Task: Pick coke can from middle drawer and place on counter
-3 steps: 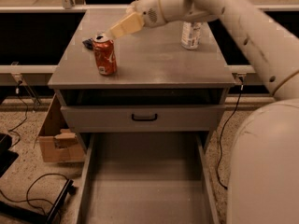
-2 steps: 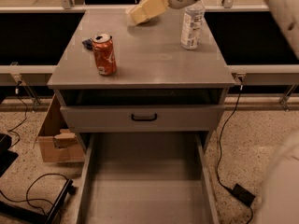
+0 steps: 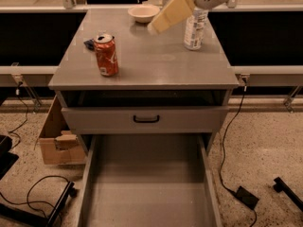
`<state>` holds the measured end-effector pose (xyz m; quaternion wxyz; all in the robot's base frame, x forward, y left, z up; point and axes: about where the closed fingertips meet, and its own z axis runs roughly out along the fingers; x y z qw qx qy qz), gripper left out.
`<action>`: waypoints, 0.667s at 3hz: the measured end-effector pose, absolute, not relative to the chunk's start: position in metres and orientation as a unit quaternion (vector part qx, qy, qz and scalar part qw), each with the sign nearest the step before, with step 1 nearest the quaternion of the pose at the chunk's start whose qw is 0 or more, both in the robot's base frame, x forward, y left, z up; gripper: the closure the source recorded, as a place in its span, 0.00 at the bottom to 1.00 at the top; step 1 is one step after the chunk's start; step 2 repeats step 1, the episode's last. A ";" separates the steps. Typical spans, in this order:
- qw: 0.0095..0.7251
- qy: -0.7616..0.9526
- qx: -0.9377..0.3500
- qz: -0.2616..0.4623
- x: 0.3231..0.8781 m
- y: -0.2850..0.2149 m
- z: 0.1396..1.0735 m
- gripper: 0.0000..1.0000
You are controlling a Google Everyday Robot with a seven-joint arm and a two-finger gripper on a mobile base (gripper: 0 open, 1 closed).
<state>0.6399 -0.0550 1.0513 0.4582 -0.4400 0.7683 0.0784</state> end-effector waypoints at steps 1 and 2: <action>0.369 0.815 -0.445 0.034 0.627 -0.054 1.004 0.00; 0.369 0.815 -0.445 0.034 0.627 -0.054 1.004 0.00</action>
Offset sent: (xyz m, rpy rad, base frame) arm 0.0000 0.0000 0.0000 0.0000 0.0000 0.0000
